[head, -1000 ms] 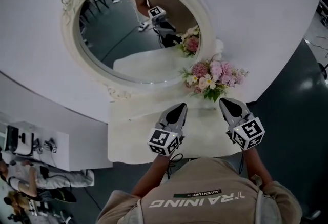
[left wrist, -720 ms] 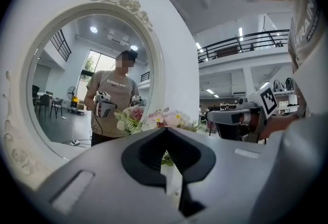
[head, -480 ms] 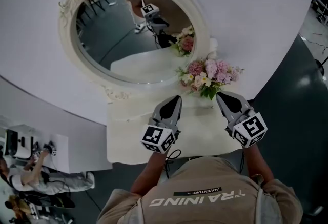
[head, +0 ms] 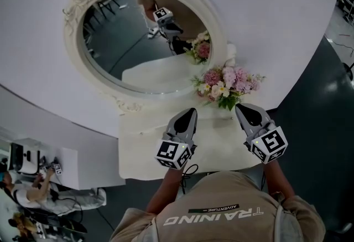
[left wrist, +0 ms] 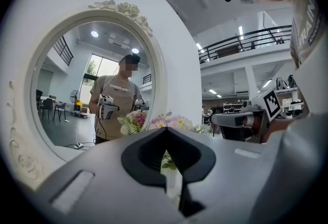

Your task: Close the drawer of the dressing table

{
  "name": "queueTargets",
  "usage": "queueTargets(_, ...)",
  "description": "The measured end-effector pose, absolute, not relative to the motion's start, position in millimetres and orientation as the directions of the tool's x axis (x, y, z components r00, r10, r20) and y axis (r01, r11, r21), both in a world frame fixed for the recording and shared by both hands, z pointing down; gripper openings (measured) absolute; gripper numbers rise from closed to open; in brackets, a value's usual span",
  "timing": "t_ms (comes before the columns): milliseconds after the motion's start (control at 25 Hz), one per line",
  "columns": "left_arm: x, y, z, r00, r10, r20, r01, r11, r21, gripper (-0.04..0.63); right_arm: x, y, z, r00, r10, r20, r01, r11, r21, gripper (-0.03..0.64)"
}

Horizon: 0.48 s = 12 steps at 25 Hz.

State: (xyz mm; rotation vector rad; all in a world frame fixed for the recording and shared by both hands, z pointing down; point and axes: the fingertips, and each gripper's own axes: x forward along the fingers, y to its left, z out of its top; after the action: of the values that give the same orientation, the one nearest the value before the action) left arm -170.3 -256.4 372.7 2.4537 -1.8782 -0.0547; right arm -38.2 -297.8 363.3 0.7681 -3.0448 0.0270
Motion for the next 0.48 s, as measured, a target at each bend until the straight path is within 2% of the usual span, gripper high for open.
queueTargets(200, -170, -255, 379, 0.259, -0.966, 0.012, -0.963, -0.258, 0.074, 0.018, -32, -306, 366, -0.851, -0.525, 0.016, -0.525, 0.851, -0.009, 0.002)
queueTargets(480, -171, -252, 389, 0.25, -0.968, 0.034, -0.965, -0.246, 0.093, 0.018, -35, -303, 371, -0.862, -0.507, 0.023, -0.507, 0.862, 0.013, 0.002)
